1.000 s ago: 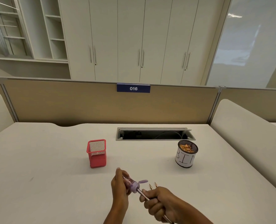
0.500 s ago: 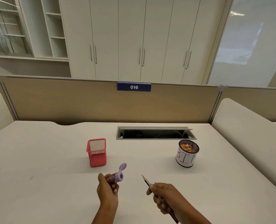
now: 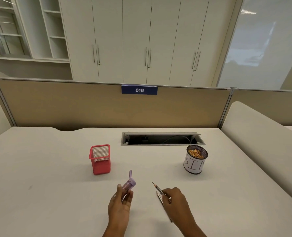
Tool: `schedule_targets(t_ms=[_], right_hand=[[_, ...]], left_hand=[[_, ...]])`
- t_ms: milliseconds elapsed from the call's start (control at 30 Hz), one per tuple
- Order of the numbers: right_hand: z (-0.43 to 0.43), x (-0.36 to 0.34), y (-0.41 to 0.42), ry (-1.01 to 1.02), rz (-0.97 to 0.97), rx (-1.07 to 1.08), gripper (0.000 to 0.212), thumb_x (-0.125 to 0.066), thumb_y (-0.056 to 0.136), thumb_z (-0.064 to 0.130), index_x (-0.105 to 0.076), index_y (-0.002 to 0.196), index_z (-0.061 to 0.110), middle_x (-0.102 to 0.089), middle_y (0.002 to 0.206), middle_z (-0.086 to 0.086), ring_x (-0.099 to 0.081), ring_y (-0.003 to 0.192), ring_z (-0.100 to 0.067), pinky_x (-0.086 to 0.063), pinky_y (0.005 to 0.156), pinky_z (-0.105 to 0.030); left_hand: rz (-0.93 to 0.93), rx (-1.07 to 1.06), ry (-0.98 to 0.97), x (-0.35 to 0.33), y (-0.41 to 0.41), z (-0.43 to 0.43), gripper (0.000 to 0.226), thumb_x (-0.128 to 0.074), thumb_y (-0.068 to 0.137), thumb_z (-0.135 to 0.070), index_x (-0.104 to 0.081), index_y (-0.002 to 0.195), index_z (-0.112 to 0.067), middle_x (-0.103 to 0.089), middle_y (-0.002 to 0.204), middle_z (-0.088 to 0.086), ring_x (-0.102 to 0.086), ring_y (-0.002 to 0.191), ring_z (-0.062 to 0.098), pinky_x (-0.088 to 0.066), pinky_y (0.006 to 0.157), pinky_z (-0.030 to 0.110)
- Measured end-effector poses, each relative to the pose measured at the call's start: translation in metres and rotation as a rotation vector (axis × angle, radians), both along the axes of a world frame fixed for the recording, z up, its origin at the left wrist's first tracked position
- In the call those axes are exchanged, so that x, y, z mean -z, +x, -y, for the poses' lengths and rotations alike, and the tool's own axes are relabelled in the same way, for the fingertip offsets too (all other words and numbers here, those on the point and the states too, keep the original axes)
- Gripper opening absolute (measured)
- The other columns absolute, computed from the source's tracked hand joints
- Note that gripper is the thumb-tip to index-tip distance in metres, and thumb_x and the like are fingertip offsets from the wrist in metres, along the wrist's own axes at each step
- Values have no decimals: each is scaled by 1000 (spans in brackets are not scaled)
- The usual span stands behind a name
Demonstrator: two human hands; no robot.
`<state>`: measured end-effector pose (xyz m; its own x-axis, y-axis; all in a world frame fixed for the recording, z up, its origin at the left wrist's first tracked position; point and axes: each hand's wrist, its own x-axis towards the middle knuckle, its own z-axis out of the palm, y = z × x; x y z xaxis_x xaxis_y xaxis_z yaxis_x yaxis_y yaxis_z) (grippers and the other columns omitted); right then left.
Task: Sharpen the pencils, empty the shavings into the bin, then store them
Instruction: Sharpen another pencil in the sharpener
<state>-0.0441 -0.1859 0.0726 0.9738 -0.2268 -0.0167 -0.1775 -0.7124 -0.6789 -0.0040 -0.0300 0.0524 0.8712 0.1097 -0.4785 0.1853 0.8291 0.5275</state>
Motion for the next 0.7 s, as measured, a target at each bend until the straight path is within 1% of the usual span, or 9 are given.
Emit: schedule_targets(t_ms=[67, 133, 233, 300, 367, 433, 567, 600, 700], right_hand=[[-1, 9, 4, -108, -20, 6, 25, -41, 96, 24, -60, 112, 17, -41, 93, 0, -44, 76, -12, -34, 65, -17], [-2, 18, 8, -192, -35, 5, 27, -39, 97, 26, -59, 111, 14, -39, 91, 0, -45, 76, -15, -38, 71, -22], [-6, 30, 13, -267, -69, -21, 28, -38, 97, 25, -56, 115, 13, -50, 105, -5, -57, 99, -20, -43, 81, -25], [-8, 37, 16, -290, -89, -32, 29, -38, 96, 25, -55, 116, 13, -52, 118, -6, -55, 109, -21, -43, 85, -26], [-10, 43, 18, -324, -105, -45, 29, -39, 96, 23, -54, 117, 12, -51, 124, -7, -53, 113, -21, -43, 88, -27], [-11, 49, 19, -338, -119, -64, 30, -40, 96, 22, -52, 122, 13, -50, 127, -7, -51, 117, -19, -43, 90, -27], [-11, 55, 20, -368, -144, -77, 33, -41, 96, 23, -46, 128, 17, -48, 131, -5, -48, 120, -18, -43, 92, -26], [-10, 56, 20, -372, -147, -78, 33, -41, 96, 23, -46, 128, 17, -48, 131, -5, -48, 120, -18, -43, 92, -26], [-9, 59, 21, -384, -149, -77, 34, -40, 96, 24, -44, 129, 16, -48, 130, -5, -47, 120, -18, -43, 92, -25]], left_hand=[[28, 41, -9, 1, -2, 0, 22, -46, 94, -14, -55, 81, 1, -57, 85, 13, -57, 73, 19, -55, 49, 17], [31, 68, -29, 2, -3, 1, 20, -46, 94, -10, -57, 82, 2, -59, 86, 15, -64, 64, 18, -56, 49, 18], [17, 99, -43, 2, -6, 3, 19, -46, 93, -8, -57, 82, 3, -58, 86, 17, -64, 60, 19, -55, 46, 18], [-7, 122, -26, 3, -8, 4, 17, -48, 93, -8, -57, 83, 2, -57, 81, 15, -64, 45, 13, -52, 42, 16], [-33, 148, 8, 5, -9, 4, 15, -50, 92, -11, -57, 85, -1, -56, 78, 12, -60, 38, 7, -48, 39, 13], [-56, 169, 34, 7, -10, 4, 12, -52, 91, -13, -58, 86, -4, -56, 72, 10, -58, 36, 6, -44, 36, 11], [-72, 185, 41, 9, -12, 3, 13, -53, 91, -15, -58, 83, -6, -62, 46, 1, -55, 33, 4, -42, 35, 9], [-75, 187, 39, 10, -12, 3, 14, -53, 91, -14, -58, 82, -6, -61, 47, 2, -55, 33, 4, -41, 35, 9], [-83, 197, 26, 13, -12, 4, 14, -52, 92, -13, -58, 82, -5, -56, 65, 9, -55, 33, 5, -42, 35, 10]])
